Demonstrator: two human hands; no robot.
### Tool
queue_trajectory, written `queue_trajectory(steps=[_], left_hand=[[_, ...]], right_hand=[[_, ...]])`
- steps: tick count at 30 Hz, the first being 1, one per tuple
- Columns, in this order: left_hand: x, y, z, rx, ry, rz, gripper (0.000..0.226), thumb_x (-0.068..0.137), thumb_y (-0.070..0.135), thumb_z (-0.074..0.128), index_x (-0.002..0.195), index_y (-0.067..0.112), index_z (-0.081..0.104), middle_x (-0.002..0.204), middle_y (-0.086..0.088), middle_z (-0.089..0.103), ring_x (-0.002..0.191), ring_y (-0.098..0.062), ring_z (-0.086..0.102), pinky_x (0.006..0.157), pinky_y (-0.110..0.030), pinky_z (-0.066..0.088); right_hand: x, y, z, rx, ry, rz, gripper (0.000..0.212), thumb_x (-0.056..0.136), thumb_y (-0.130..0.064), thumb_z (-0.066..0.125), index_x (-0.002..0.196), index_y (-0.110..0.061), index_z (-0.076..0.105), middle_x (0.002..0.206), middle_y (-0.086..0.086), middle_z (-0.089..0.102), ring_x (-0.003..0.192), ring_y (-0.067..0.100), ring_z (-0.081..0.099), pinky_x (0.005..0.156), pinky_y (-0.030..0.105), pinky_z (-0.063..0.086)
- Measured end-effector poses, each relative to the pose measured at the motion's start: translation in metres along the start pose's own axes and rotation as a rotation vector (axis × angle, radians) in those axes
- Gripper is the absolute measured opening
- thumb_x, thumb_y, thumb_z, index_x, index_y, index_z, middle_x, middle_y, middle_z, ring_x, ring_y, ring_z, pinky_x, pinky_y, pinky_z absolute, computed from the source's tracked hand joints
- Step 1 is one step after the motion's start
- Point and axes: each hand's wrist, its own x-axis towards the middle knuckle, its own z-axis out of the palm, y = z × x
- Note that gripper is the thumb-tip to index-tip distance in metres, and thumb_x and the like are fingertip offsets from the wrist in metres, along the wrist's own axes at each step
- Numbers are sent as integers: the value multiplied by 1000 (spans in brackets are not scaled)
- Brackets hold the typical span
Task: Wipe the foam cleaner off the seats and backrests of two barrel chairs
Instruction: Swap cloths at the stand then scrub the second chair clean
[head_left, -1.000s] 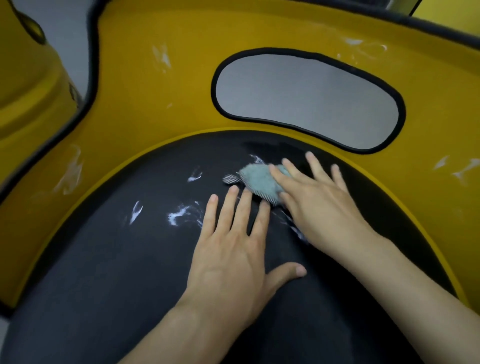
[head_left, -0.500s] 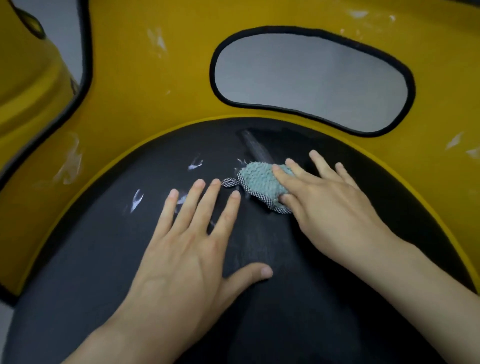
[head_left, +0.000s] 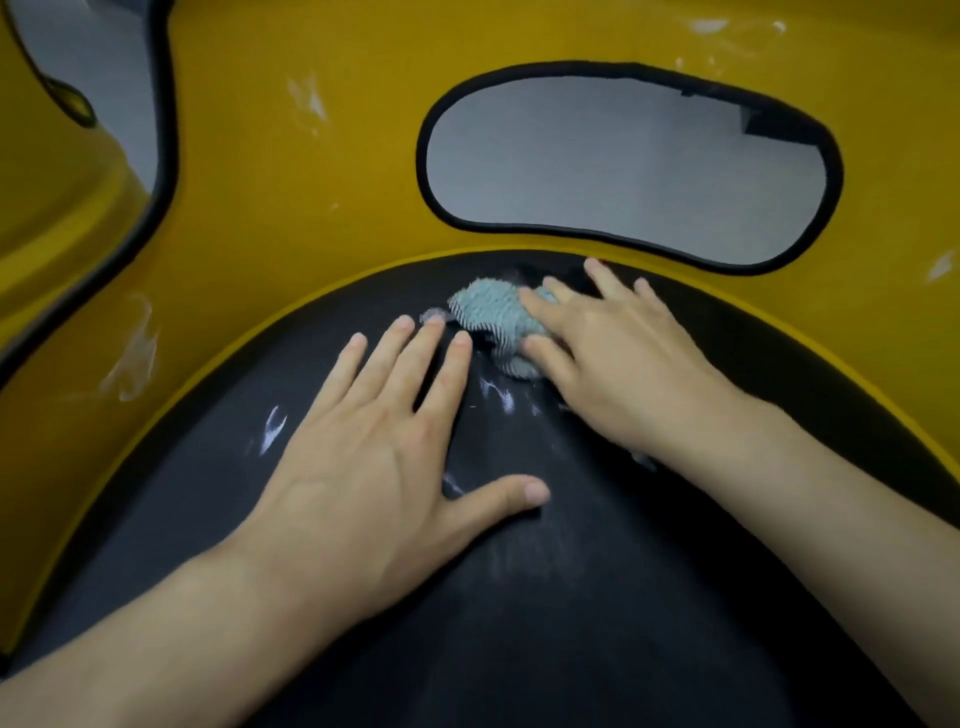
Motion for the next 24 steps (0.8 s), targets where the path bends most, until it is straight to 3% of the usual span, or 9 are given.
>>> queue_trajectory(steps=[3, 7, 10, 12, 14, 16, 18, 22, 24], left_hand=[[-6, -5, 3, -18, -13, 9, 120, 77, 99, 8, 162, 15, 17, 169, -6, 12, 157, -19, 2, 123, -40, 1], [-11, -13, 9, 2, -13, 50, 118, 81, 96, 22, 154, 6, 41, 161, -12, 37, 152, -28, 28, 116, -46, 17], [-12, -13, 15, 36, -26, 63, 118, 82, 96, 23, 151, 3, 44, 158, -14, 41, 149, -30, 33, 114, -47, 20], [-13, -13, 13, 18, -65, 40, 120, 81, 97, 18, 155, 5, 38, 162, -12, 34, 153, -27, 25, 117, -45, 16], [-13, -11, 10, -6, -74, 4, 128, 70, 103, 2, 163, 15, 9, 171, -3, 3, 157, -16, -6, 125, -38, -1], [-14, -11, 9, 3, -64, -6, 131, 58, 104, -14, 159, 22, -20, 166, 4, -27, 149, -9, -32, 124, -36, -17], [-15, -10, 9, 8, -62, -19, 131, 57, 104, -15, 159, 22, -23, 165, 5, -30, 149, -9, -33, 123, -36, -19], [-17, -13, 16, 20, -22, -4, 123, 78, 99, 14, 156, 6, 34, 165, -10, 28, 154, -23, 20, 121, -44, 10], [-17, -14, 22, 27, -11, 5, 120, 80, 97, 19, 152, 4, 42, 160, -12, 37, 151, -25, 29, 118, -46, 15]], right_hand=[[-45, -11, 3, -65, -24, -60, 64, 99, -61, 16, 158, -37, 21, 165, -12, 22, 155, 20, 6, 124, 47, 11], [-54, -13, 5, -188, 57, -51, 58, 98, -53, 25, 146, -33, 50, 147, -6, 54, 143, 28, 41, 112, 51, 36], [-15, -9, 2, -185, 10, -9, 53, 104, -49, 24, 156, -39, 28, 161, -10, 33, 153, 28, 19, 121, 52, 22], [21, 0, 0, -179, 51, 26, 51, 106, -46, 27, 157, -37, 25, 163, -7, 30, 152, 32, 16, 119, 54, 24], [45, 3, -2, -156, 71, 46, 49, 107, -41, 30, 155, -32, 33, 162, -2, 33, 150, 35, 20, 114, 53, 30], [45, 0, -1, -112, 72, 44, 49, 108, -40, 31, 156, -28, 33, 163, -1, 31, 151, 34, 18, 114, 50, 30], [20, -6, 1, -94, 69, 8, 52, 107, -41, 31, 157, -28, 29, 164, -3, 29, 153, 31, 15, 118, 50, 24], [-54, -17, 9, -110, 12, -104, 57, 103, -48, 21, 158, -34, 26, 163, -11, 28, 154, 23, 13, 123, 44, 16], [-72, -21, 9, -147, 34, -104, 58, 100, -49, 21, 153, -33, 40, 155, -9, 44, 149, 26, 30, 116, 46, 26]])
